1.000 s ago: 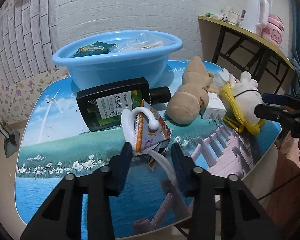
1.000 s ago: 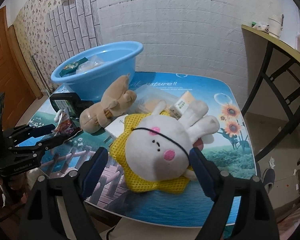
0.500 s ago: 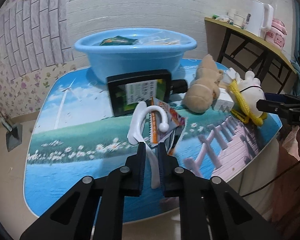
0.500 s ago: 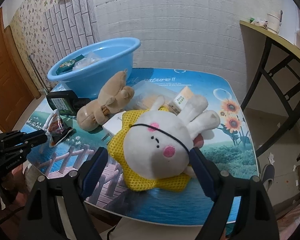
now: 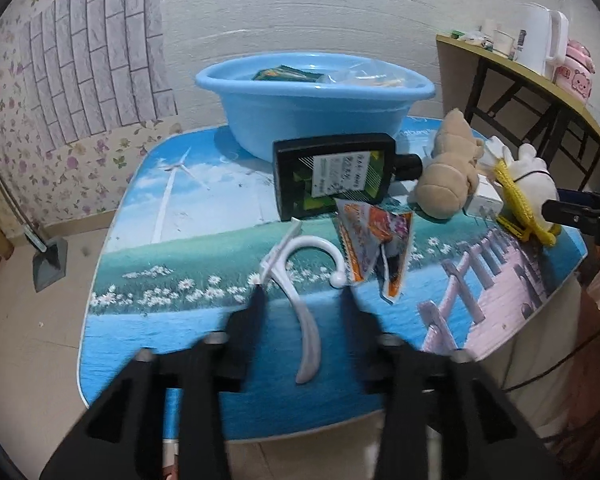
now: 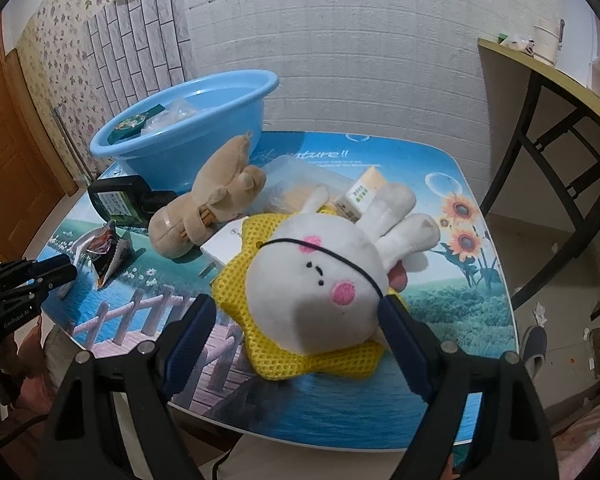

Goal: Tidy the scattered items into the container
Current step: 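Grasp the white plastic hook with left gripper while right grasps the bunny plush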

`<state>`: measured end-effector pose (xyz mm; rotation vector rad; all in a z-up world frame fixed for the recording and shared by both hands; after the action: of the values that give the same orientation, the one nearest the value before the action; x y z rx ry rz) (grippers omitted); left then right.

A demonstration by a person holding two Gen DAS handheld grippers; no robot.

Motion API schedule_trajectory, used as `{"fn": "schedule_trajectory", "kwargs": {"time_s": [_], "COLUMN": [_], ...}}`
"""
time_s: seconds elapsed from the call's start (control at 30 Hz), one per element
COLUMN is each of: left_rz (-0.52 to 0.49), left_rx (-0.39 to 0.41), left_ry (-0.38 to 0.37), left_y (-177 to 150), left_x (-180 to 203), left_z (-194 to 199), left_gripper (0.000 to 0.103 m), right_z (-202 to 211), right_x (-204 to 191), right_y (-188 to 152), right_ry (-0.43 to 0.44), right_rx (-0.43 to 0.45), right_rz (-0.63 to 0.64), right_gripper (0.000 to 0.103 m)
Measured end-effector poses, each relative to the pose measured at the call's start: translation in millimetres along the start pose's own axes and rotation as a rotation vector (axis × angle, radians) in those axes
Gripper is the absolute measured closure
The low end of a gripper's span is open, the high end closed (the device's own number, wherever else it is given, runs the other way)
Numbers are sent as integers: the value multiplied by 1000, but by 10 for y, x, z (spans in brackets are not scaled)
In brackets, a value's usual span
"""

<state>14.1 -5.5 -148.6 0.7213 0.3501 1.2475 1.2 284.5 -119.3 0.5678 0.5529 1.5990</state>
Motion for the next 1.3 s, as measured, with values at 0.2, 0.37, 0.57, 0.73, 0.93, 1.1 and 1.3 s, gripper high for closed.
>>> {"fn": "schedule_trajectory", "kwargs": {"time_s": [0.2,0.37,0.57,0.73,0.93,1.1,1.3], "left_rz": [16,3,-3,-7,-22,-34,-13], "left_rx": [27,25,13,-4,-23,-18,-5], "left_ry": [30,34,19,0,-44,-40,-39], "left_y": [89,143,192,198,176,154,146], "left_x": [-103,-151,-167,-166,-161,-159,-193], "left_z": [-33,-110,-204,-273,-325,-309,-249], "left_gripper": [35,32,28,28,51,51,51], "right_z": [-12,-87,-138,-217,-277,-282,-215], "right_x": [24,-6,-121,-162,-204,-213,-154], "right_y": [21,30,63,94,119,113,110], "right_ry": [-13,-5,-33,-36,-61,-69,-72], "right_rx": [6,-20,-13,-27,-35,-42,-18], "right_rz": [-19,-30,22,43,52,47,34], "right_gripper": [16,6,6,5,4,4,34]}}
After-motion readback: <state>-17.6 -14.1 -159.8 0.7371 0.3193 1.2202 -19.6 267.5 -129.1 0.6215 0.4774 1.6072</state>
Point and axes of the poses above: each gripper's, at about its wrist camera, not at the fingertips, and z roughly against the way its jaws point, x to its right, y to its top, the point moved 1 cm from there along -z, roughly the way its jaws point, and after that the axes turned 9 degrees about -y, right-handed, at the moved point
